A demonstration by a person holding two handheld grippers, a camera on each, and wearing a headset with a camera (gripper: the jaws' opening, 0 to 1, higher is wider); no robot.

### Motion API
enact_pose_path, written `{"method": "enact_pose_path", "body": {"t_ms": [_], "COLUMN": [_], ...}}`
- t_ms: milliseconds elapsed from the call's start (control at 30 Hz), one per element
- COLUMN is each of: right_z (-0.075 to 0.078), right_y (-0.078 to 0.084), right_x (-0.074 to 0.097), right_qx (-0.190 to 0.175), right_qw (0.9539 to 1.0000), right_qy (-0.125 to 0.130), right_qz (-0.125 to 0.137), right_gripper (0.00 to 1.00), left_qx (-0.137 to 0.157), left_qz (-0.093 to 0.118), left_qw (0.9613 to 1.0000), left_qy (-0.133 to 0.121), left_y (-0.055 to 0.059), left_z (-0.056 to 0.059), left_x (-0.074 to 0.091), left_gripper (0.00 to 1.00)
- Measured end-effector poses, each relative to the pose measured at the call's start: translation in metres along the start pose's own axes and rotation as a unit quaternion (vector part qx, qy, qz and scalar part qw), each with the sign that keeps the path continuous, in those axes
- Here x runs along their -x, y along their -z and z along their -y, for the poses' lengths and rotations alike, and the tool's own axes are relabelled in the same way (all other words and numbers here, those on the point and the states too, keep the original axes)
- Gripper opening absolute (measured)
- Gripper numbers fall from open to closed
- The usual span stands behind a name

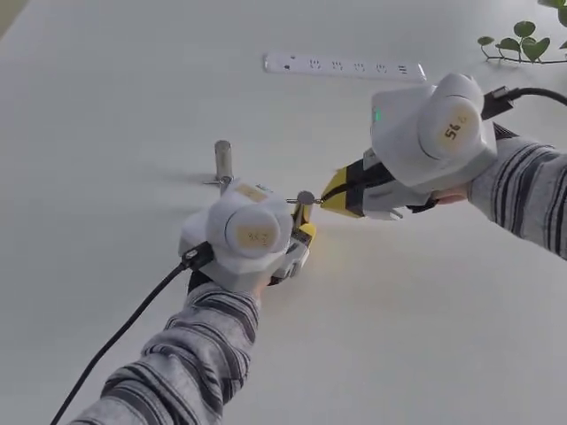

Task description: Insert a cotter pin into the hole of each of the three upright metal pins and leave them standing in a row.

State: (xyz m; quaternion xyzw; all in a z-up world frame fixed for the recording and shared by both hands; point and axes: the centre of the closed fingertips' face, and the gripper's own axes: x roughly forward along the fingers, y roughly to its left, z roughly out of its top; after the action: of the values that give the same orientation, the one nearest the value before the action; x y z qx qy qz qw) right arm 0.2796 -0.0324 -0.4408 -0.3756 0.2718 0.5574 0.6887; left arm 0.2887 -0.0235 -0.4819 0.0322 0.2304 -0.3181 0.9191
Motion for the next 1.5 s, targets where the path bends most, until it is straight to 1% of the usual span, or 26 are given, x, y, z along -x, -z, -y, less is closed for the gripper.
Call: {"method": "enact_pose_path", "body": {"t_ms": [100,167,300,400,467,533,567,667,833,967,1133,1333,1500], "right_z": [0.000,0.000,-0.001,-0.002,-0.001,-0.001,-0.001,-0.003,-0.007,-0.009,-0.006,-0.008,-0.007], "right_y": [-0.001,-0.002,-0.006,-0.010,-0.013,-0.014,-0.015,-0.016,-0.019,-0.020,-0.018,-0.016,-0.016], "right_x": [0.001,0.001,0.001,-0.002,-0.004,-0.006,-0.007,-0.012,-0.020,-0.023,-0.025,-0.025,-0.025], "right_qx": [-0.005,-0.008,-0.025,-0.042,-0.055,-0.066,-0.068,-0.074,-0.081,-0.079,-0.082,-0.083,-0.090], "right_qw": [1.0000,1.0000,0.9996,0.9989,0.9980,0.9972,0.9971,0.9965,0.9957,0.9956,0.9954,0.9952,0.9944], "right_qy": [0.001,0.000,-0.004,-0.011,-0.014,-0.018,-0.018,-0.023,-0.033,-0.040,-0.039,-0.040,-0.041], "right_qz": [0.001,0.002,0.008,0.019,0.026,0.030,0.030,0.030,0.031,0.031,0.031,0.033,0.036], "right_gripper": [0.00,0.01,0.09,0.11,0.13,0.14,0.14,0.14,0.14,0.13,0.12,0.10,0.09], "left_qx": [-0.008,-0.011,-0.014,-0.013,-0.001,0.024,0.026,0.014,0.018,0.021,0.022,0.023,0.024], "left_qz": [-0.010,-0.010,-0.006,-0.004,0.000,0.010,0.011,0.008,0.012,0.017,0.017,0.019,0.018], "left_qw": [0.9999,0.9999,0.9998,0.9997,0.9997,0.9993,0.9992,0.9996,0.9995,0.9994,0.9994,0.9994,0.9994], "left_qy": [0.002,0.005,0.013,0.018,0.022,0.027,0.028,0.022,0.022,0.019,0.021,0.016,0.014], "left_y": [0.004,0.004,0.001,-0.001,-0.004,-0.007,-0.007,-0.007,-0.012,-0.016,-0.018,-0.022,-0.022], "left_z": [-0.002,-0.002,-0.001,0.000,0.001,0.003,0.003,0.000,-0.001,-0.004,-0.004,-0.005,-0.003], "left_x": [0.003,0.006,0.013,0.018,0.022,0.025,0.026,0.029,0.038,0.043,0.050,0.064,0.075], "left_gripper": [0.15,0.18,0.22,0.25,0.26,0.28,0.28,0.30,0.33,0.40,0.44,0.49,0.56]}}
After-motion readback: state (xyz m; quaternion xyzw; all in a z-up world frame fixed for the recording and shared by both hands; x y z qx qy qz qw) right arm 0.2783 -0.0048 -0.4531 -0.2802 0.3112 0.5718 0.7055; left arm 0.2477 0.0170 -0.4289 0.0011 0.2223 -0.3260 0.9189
